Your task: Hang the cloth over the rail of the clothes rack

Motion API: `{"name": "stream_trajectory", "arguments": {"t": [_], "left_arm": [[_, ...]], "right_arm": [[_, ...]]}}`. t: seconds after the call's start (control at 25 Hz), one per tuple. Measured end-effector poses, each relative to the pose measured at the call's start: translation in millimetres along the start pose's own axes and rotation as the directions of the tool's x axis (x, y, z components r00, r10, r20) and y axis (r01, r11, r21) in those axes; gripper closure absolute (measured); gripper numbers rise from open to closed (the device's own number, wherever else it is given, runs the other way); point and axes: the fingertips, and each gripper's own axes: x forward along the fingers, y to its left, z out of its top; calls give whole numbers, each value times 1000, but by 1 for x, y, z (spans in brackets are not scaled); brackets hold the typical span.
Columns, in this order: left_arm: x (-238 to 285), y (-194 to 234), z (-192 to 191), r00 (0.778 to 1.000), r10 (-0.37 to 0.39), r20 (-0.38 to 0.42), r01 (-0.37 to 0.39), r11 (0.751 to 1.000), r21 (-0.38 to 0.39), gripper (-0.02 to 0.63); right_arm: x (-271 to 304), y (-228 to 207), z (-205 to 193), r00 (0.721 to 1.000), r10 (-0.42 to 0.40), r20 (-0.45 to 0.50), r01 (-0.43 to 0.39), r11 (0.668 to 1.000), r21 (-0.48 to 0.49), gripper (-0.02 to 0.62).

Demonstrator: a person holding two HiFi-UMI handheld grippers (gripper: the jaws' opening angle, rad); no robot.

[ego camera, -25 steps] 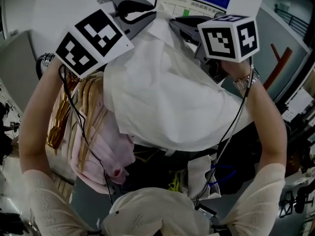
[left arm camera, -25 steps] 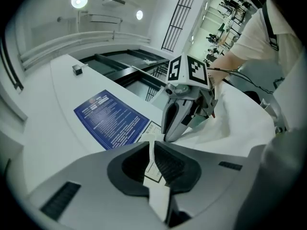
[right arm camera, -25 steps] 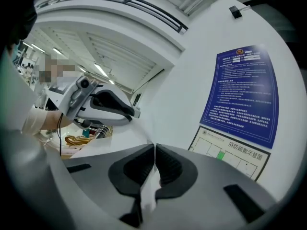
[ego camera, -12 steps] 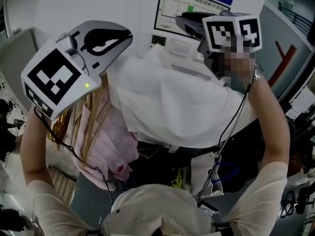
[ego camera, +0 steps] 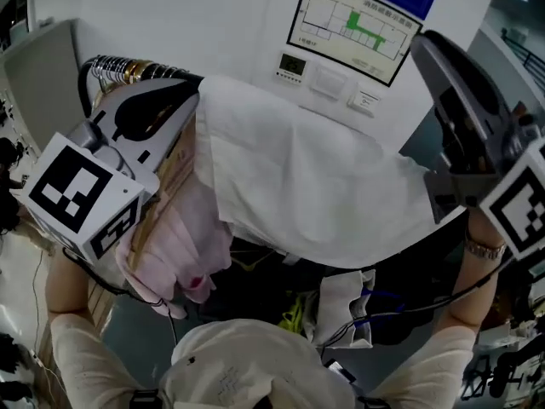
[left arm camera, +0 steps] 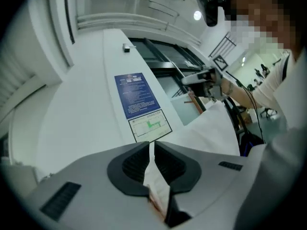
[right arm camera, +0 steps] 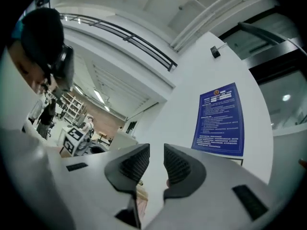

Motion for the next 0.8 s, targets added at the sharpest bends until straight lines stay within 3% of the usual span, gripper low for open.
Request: {"name": "stream_trajectory", "arguments": {"t": [0.16, 0.24, 0.32, 0.52, 0.68, 0.8], "left_arm": [[-7, -10, -3, 997, 67, 45, -65, 996, -58, 586], [-6, -17, -11, 994, 96, 51, -93, 993, -71, 576], [-3, -22, -19, 993, 102, 55, -97, 990, -100, 521], [-7, -17, -25, 979, 180, 94, -157, 964, -217, 511], [-2, -21, -26, 970, 235, 63, -212, 943, -257, 493], [7, -26, -27, 976, 212, 39, -193, 940, -281, 486]], "right_arm": [[-53, 37, -34, 996, 82, 43, -84, 995, 59, 513], [-75, 48, -62, 996, 82, 36, -86, 987, 135, 511], [-94, 51, -88, 998, 57, 9, -58, 978, 198, 500], [-155, 16, -137, 984, -155, -84, 170, 959, 226, 499], [-202, -16, -172, 920, -344, -189, 374, 914, 158, 498], [-217, -22, -184, 892, -406, -201, 440, 881, 172, 499]]}}
